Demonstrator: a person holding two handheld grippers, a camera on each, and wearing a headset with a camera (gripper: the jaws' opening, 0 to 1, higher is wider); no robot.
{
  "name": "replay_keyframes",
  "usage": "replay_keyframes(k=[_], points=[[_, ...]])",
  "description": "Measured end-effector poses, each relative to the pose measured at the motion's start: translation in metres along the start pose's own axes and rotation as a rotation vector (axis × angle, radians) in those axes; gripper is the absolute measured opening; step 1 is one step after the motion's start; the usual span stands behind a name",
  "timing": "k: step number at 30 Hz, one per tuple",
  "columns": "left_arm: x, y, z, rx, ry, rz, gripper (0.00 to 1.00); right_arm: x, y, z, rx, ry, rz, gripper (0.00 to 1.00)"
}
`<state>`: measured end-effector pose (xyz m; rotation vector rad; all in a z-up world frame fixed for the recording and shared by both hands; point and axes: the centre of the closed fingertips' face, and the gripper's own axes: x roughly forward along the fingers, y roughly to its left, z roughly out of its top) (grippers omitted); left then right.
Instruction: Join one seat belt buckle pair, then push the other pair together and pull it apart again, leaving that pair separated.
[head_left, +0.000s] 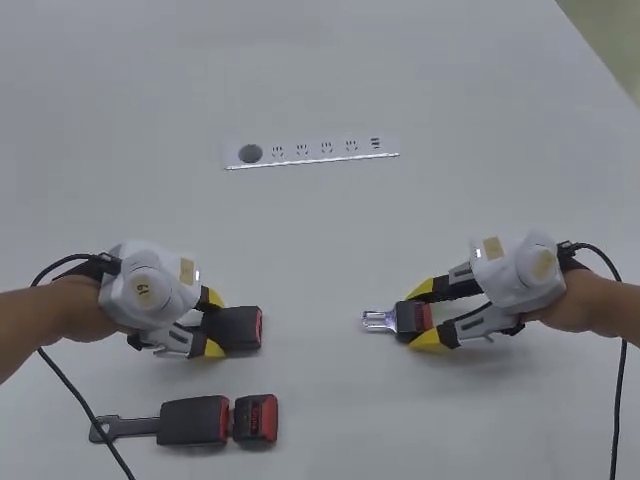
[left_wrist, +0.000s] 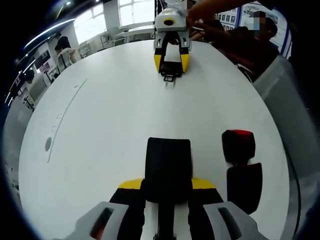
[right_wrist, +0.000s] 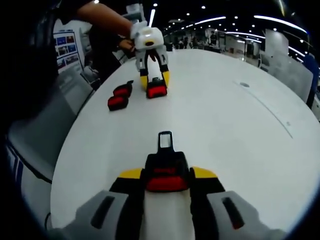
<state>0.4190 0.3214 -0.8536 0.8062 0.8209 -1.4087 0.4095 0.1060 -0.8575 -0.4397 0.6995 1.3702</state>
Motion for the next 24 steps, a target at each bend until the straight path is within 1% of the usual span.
replay_keyframes(k=[5,11,18,24], points=[[0.0,0.001,-0.001,-0.001,0.005,-0.002,0.34,0.002,0.0,0.001,-0.006,-0.001,0.004,0.36],[0.0,0.0,-0.001,-0.002,0.01,-0.003,0.34,0.011,0.002,0.01,-0.012,-0.011,0.021,0.36],[0.001,0.0,-0.001,0.003,0.015,-0.007,0.34,0.029,0.0,0.024,-0.024,-0.026,0.032,0.36],[0.0,0.0,-0.002,0.002,0.011,-0.007,0.34,0.042,0.004,0.037,-0.034,-0.036,0.037,0.36]])
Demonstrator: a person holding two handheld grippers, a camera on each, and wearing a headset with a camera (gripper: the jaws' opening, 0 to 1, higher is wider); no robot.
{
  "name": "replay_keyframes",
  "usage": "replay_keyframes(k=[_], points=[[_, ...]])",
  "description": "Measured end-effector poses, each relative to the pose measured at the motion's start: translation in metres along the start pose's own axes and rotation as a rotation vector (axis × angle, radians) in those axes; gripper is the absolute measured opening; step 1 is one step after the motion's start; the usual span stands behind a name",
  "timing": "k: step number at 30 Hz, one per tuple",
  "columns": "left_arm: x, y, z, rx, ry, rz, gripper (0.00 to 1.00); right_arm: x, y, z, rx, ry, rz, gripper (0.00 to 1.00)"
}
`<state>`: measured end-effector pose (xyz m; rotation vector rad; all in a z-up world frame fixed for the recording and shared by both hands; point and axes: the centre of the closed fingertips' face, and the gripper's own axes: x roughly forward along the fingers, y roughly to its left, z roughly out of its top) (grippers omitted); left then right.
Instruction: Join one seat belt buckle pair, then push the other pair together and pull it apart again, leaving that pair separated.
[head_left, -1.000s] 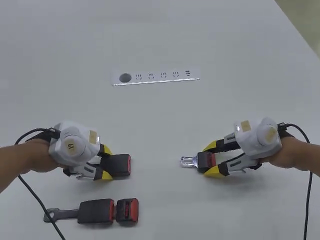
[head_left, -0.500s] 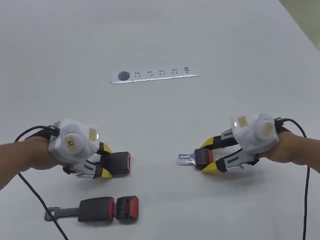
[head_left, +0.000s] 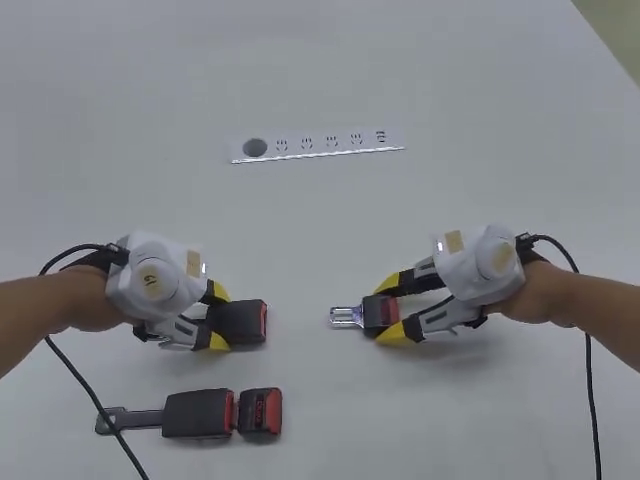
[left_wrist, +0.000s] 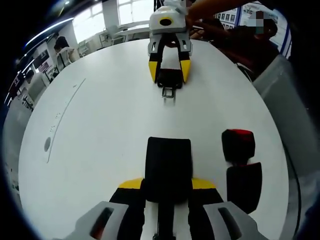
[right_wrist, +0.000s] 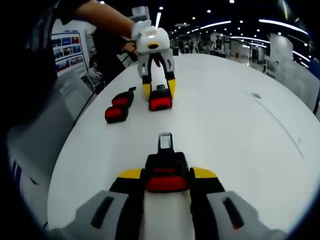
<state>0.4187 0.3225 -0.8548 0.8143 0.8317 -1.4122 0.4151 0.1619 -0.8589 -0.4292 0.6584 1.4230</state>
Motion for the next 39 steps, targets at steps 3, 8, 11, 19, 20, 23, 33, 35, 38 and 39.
replay_keyframes(k=[3,8,11,19,20,23,33,35,38,39], points=[[0.0,0.0,0.0,0.0,0.001,-0.001,0.34,0.007,0.001,0.006,-0.007,-0.008,0.005,0.36],[0.0,0.0,0.0,0.006,0.002,-0.004,0.34,0.019,0.002,0.016,-0.009,-0.017,0.004,0.36],[0.0,0.0,0.0,0.007,0.001,-0.003,0.34,0.023,0.003,0.02,-0.014,-0.023,0.004,0.36],[0.0,0.0,-0.001,0.007,0.005,-0.004,0.34,0.039,0.005,0.033,-0.018,-0.045,0.008,0.36],[0.0,0.001,-0.001,0.007,0.005,-0.004,0.34,0.042,0.006,0.035,-0.019,-0.05,0.01,0.36],[0.001,0.002,-0.002,0.005,0.006,-0.004,0.34,0.047,0.006,0.04,-0.019,-0.057,0.009,0.36],[0.002,0.004,-0.005,0.008,0.01,-0.006,0.34,0.062,0.01,0.054,-0.039,-0.073,0.018,0.36],[0.002,0.004,-0.005,0.009,0.006,-0.005,0.34,0.062,0.009,0.054,-0.036,-0.072,0.018,0.36],[0.003,0.004,-0.005,0.009,0.005,-0.005,0.34,0.064,0.01,0.055,-0.039,-0.07,0.018,0.36],[0.003,0.004,-0.005,0.009,0.006,-0.005,0.34,0.065,0.01,0.056,-0.04,-0.07,0.018,0.36]])
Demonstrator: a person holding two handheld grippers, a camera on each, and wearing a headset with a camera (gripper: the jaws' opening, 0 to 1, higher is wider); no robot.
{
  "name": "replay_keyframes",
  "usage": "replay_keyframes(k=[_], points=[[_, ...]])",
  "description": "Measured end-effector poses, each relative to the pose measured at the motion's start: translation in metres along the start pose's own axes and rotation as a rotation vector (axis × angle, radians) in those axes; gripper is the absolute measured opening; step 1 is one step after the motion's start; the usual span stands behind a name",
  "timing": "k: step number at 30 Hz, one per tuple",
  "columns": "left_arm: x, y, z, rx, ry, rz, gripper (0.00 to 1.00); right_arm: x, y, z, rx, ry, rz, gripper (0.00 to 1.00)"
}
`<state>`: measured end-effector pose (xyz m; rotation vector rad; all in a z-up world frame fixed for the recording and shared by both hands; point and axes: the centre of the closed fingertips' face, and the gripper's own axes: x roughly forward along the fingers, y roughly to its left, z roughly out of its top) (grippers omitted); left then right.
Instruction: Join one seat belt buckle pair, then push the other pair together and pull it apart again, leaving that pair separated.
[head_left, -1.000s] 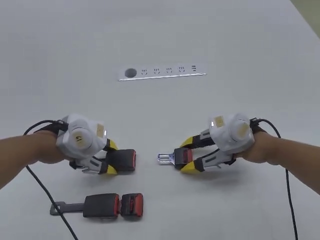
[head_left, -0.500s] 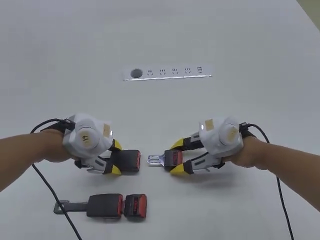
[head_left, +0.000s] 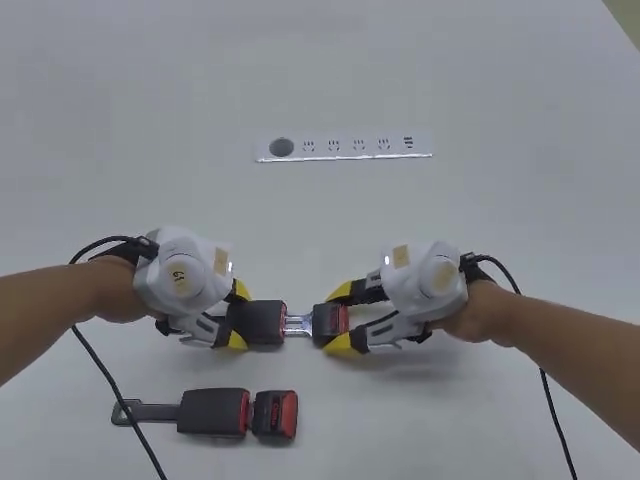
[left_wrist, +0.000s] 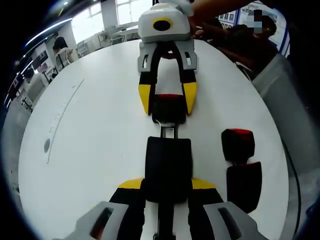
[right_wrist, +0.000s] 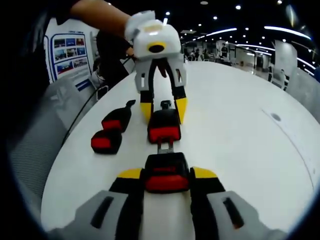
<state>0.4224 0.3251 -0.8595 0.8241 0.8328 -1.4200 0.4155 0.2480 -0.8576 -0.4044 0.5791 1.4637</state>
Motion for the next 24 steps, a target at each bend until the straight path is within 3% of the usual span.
replay_keyframes(k=[6,8,24], points=[[0.0008,0.0,-0.0004,0.004,0.009,-0.001,0.34,0.0075,0.0006,0.0059,-0.029,0.009,-0.001,0.37],[0.0008,-0.0001,-0.0004,0.001,0.007,0.002,0.34,0.0061,-0.0006,0.0045,0.0,0.002,-0.005,0.37],[0.0016,-0.0014,0.0006,0.037,0.032,-0.011,0.34,0.0111,-0.0027,0.0083,-0.002,0.033,-0.032,0.36]])
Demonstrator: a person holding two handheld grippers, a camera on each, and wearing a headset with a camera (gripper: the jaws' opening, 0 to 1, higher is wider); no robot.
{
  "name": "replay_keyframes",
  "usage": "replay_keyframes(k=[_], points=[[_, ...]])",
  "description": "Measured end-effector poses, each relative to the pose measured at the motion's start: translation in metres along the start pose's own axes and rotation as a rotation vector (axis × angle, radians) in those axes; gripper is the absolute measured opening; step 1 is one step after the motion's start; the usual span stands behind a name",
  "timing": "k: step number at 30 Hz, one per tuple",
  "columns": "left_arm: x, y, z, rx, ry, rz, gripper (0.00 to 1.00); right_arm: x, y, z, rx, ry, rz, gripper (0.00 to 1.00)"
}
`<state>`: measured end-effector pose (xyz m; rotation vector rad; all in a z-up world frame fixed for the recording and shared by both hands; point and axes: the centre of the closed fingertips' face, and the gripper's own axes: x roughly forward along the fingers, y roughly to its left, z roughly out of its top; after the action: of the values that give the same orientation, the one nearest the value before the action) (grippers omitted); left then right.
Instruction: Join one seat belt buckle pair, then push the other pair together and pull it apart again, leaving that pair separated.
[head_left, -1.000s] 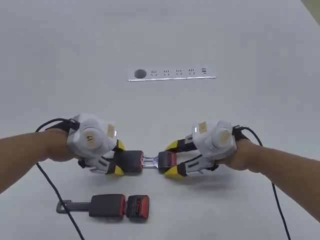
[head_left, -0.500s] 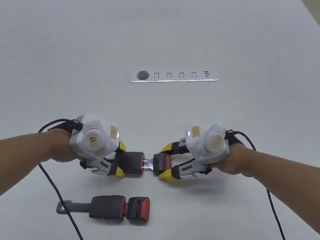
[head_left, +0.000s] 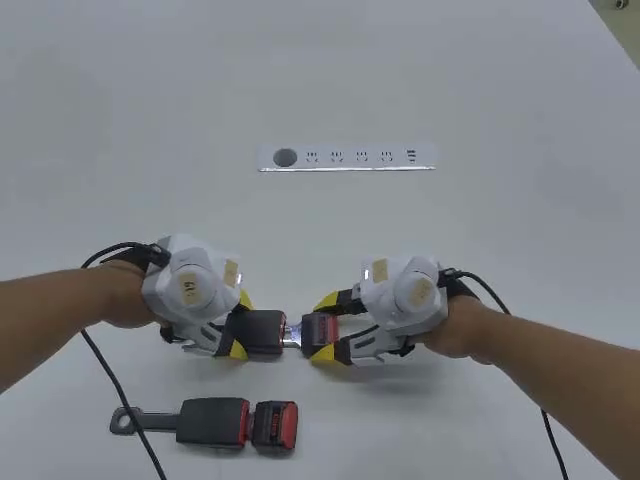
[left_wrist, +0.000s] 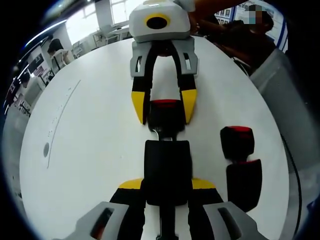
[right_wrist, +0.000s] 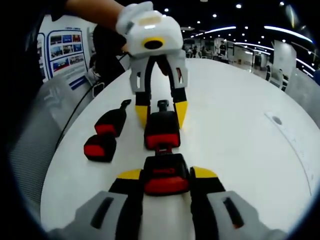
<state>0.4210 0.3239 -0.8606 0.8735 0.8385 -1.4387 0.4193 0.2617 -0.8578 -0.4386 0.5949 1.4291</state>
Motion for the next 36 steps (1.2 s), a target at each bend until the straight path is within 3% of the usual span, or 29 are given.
replay_keyframes(k=[8,15,36], points=[[0.0,-0.001,0.001,0.01,0.006,-0.005,0.34,0.011,-0.001,0.008,0.007,0.002,-0.026,0.37],[0.0,0.0,0.0,0.01,0.0,-0.007,0.34,0.013,-0.003,0.009,0.034,0.015,-0.04,0.37],[-0.001,-0.001,-0.001,0.008,0.005,-0.008,0.34,0.017,-0.002,0.011,0.024,0.049,-0.054,0.37]])
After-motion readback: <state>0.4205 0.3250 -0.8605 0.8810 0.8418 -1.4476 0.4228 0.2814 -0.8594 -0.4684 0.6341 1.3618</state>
